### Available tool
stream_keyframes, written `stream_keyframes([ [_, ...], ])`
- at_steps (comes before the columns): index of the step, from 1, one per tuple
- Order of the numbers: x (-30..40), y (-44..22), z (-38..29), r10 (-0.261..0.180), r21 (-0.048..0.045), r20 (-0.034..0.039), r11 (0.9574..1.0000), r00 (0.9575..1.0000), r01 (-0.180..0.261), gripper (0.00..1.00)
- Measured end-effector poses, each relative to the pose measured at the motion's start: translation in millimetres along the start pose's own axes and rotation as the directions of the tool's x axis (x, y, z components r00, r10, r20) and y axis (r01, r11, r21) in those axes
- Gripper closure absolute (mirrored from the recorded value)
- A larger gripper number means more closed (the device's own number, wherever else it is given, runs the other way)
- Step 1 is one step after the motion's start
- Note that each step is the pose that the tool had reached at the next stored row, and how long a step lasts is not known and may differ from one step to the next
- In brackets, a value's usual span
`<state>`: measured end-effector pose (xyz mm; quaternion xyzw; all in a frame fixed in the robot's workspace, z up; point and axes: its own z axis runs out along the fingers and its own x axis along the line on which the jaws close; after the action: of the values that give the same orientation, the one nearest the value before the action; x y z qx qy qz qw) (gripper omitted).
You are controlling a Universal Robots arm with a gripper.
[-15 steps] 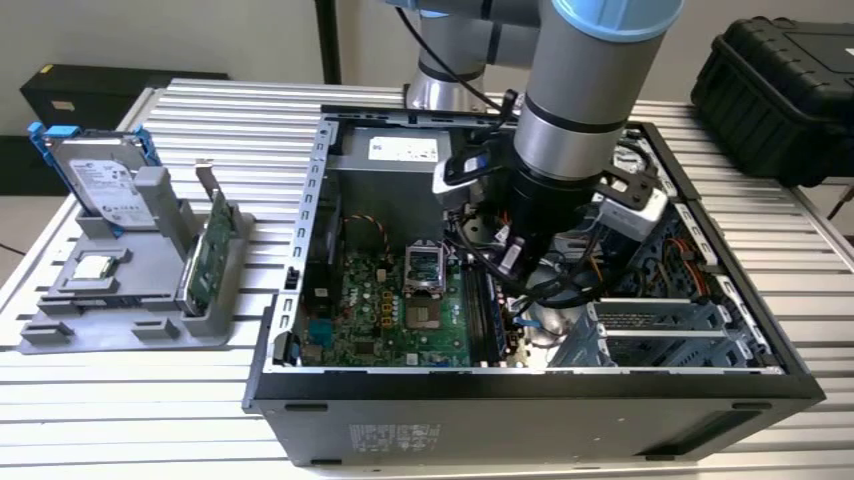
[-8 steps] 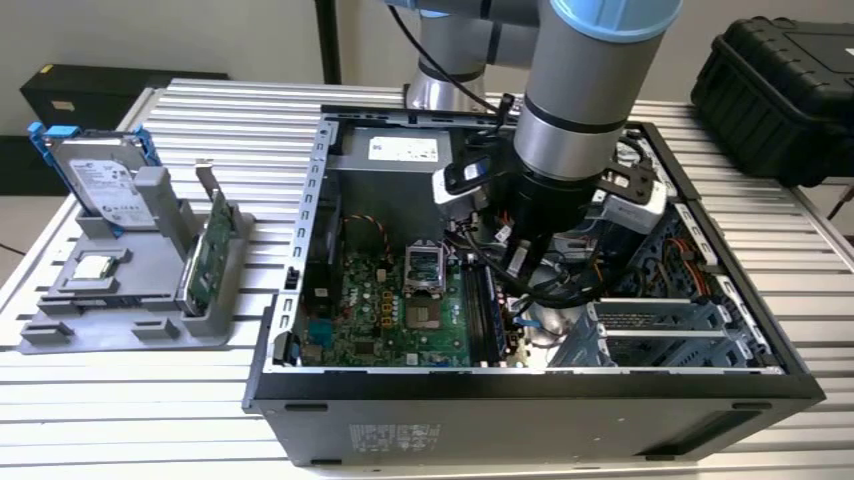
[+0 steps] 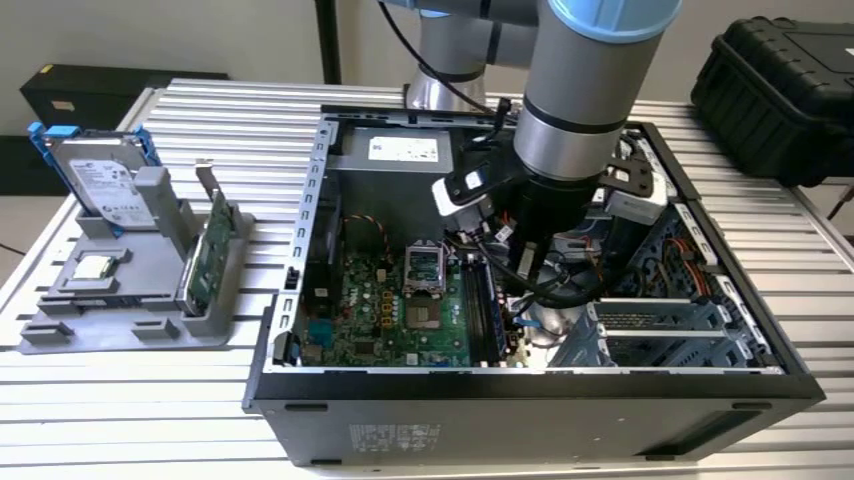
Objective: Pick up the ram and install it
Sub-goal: 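Press down the ram until it locks into place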
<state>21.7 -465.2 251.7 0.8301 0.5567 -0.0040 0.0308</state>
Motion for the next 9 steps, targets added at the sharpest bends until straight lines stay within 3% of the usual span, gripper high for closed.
stream_keyframes([
  [4, 0.0, 0.0, 0.0, -0.073, -0.0031, -0.0033, 0.9973, 0.9973, 0.073, 1.00],
  [9, 0.0, 0.0, 0.0, -0.164, -0.0073, -0.0071, 0.9865, 0.9865, 0.164, 1.00],
])
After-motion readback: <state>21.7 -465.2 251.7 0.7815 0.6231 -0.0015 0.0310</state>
